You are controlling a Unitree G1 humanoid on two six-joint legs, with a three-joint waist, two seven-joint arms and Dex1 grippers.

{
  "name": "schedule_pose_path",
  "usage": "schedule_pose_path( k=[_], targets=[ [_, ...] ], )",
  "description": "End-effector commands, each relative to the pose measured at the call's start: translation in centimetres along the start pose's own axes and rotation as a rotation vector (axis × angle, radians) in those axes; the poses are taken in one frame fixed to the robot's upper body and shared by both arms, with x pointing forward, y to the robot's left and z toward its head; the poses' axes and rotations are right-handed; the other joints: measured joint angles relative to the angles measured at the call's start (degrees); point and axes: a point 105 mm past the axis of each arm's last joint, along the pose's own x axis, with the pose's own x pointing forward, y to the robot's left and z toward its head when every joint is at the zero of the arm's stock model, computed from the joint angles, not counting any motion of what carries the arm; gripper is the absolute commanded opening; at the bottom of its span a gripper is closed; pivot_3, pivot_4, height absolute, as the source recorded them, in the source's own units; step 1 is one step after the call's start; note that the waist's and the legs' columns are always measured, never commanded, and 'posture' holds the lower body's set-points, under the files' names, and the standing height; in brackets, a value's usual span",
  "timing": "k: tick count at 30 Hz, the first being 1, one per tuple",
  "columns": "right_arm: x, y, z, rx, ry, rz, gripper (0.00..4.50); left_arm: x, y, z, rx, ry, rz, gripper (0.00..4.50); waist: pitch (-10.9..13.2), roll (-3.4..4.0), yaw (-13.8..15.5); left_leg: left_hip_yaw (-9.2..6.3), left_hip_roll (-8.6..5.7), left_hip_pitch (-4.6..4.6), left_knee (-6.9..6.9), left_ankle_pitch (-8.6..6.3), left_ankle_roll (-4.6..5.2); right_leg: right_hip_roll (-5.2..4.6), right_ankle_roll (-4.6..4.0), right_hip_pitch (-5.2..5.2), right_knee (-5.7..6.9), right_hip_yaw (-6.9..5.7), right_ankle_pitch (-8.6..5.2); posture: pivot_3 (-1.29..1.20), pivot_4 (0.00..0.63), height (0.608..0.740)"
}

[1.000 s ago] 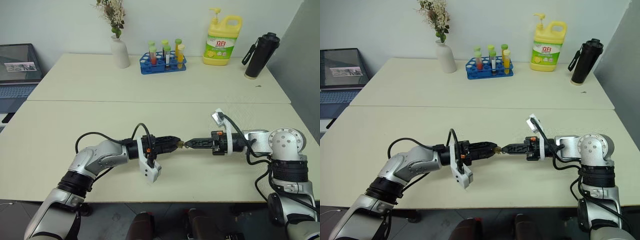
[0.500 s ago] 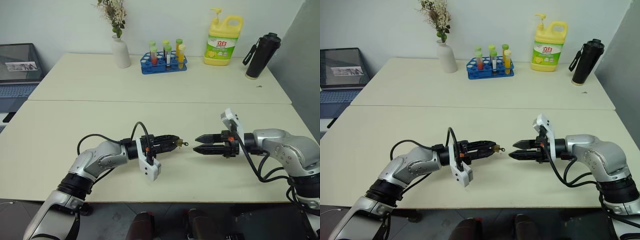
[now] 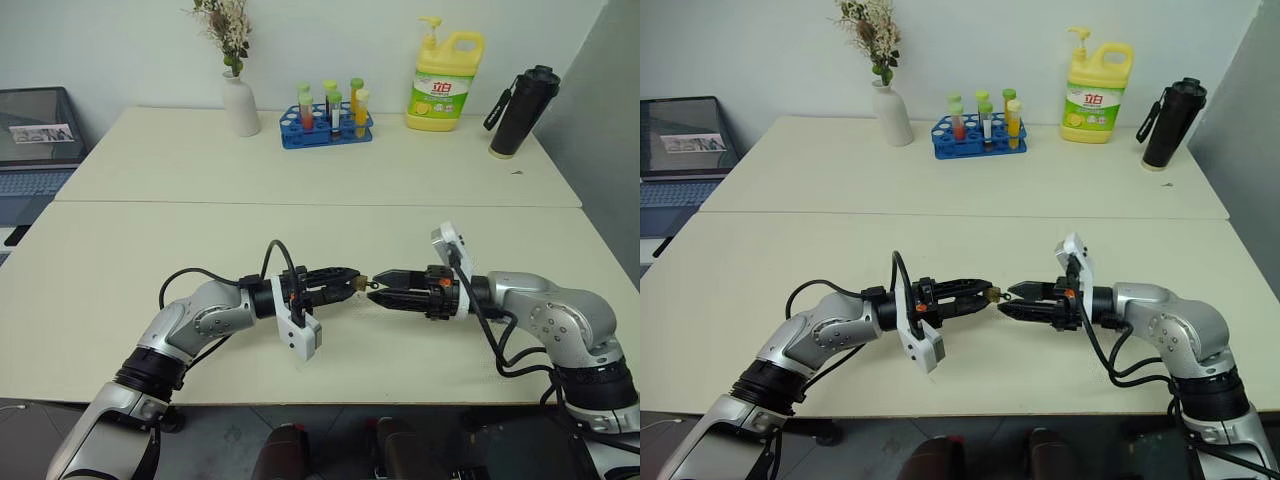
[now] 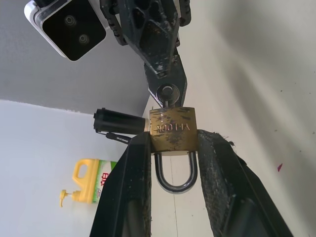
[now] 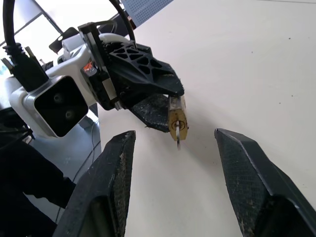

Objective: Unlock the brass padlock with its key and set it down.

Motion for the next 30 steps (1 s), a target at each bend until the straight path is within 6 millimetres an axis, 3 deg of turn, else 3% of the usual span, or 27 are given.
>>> schedule_pose_path(
  k=[1,3,5,12,23,30],
  targets=[
    [-0.2,0.7,0.8,-0.025,-0.024,0.014,2.64,0.1,0.9,0.5,0.027,-0.020,0.030,0.96,0.0,0.00,0.0,0.00,0.00,0.00,0.00,0.00,0.00,0.00,0.00,0.00,0.00,0.00,0.00,0.00,0.150,0.740],
    [-0.1,0.6,0.8,-0.015,-0.025,0.011,2.64,0.1,0.9,0.5,0.030,-0.020,0.028,0.96,0.0,0.00,0.0,-0.01,0.01,0.00,0.00,0.00,0.00,0.00,0.00,0.00,0.00,0.00,0.00,0.00,0.150,0.740],
    [-0.1,0.5,0.8,-0.014,-0.020,0.012,2.28,0.1,0.9,0.5,0.028,-0.019,0.031,0.96,0.0,0.00,0.0,0.00,0.01,0.00,0.00,0.00,0.00,0.00,0.00,0.00,0.00,0.00,0.00,0.00,0.150,0.740],
    [0.0,0.6,0.8,-0.014,-0.013,0.022,0.00,0.1,0.9,0.5,0.025,-0.014,0.035,0.96,0.0,0.00,0.0,-0.01,0.01,0.00,0.00,0.00,0.00,0.01,0.00,0.00,0.00,-0.01,0.00,0.00,0.150,0.740],
    [-0.1,0.4,1.5,0.034,-0.015,0.034,0.00,0.2,0.8,0.6,0.028,-0.017,0.032,0.96,0.0,0.00,0.0,-0.01,0.01,0.00,0.00,0.00,0.00,0.01,0.00,0.00,0.00,0.00,0.00,0.00,0.150,0.740],
    [-0.2,-0.4,1.5,0.341,0.056,0.033,0.00,0.3,0.4,0.7,0.083,-0.026,0.006,0.96,0.0,0.00,0.0,-0.01,0.04,0.00,-0.01,0.00,0.00,-0.05,-0.02,0.00,0.02,-0.01,0.01,0.00,0.150,0.740]
  ],
)
